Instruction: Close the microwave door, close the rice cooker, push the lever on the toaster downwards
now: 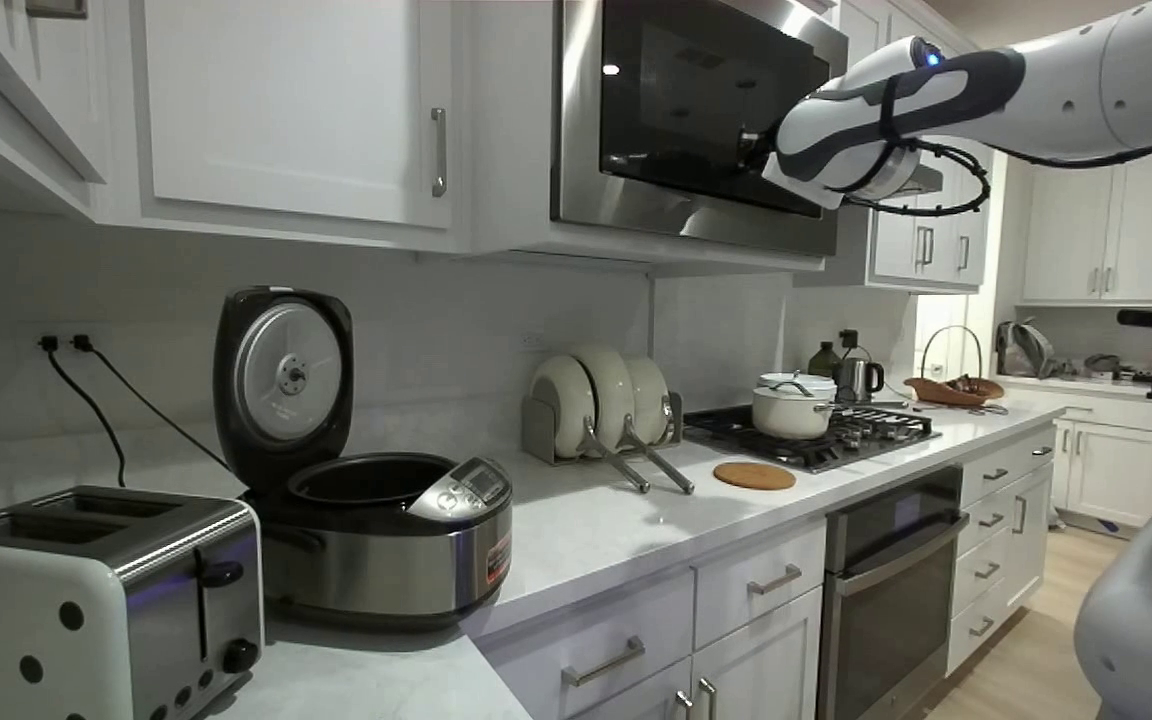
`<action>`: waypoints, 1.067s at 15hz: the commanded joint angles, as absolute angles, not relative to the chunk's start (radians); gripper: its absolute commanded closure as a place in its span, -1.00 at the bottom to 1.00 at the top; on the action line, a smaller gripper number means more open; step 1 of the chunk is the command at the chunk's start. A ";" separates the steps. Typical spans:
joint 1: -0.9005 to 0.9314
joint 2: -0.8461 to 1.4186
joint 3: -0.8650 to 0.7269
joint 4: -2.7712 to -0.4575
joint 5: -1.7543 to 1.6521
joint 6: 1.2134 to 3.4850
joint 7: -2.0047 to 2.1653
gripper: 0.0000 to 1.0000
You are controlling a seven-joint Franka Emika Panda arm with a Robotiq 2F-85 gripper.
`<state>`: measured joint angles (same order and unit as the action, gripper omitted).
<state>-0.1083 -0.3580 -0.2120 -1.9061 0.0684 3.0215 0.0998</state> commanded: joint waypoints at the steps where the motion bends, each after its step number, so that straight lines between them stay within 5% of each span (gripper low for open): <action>1: -0.125 -0.286 -0.211 -1.841 0.086 3.052 0.089 1.00; 16: -0.086 -0.254 -0.193 -1.827 0.106 3.027 0.094 1.00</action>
<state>-0.1114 -0.3415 -0.2106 -1.8950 0.0685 3.0266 0.1000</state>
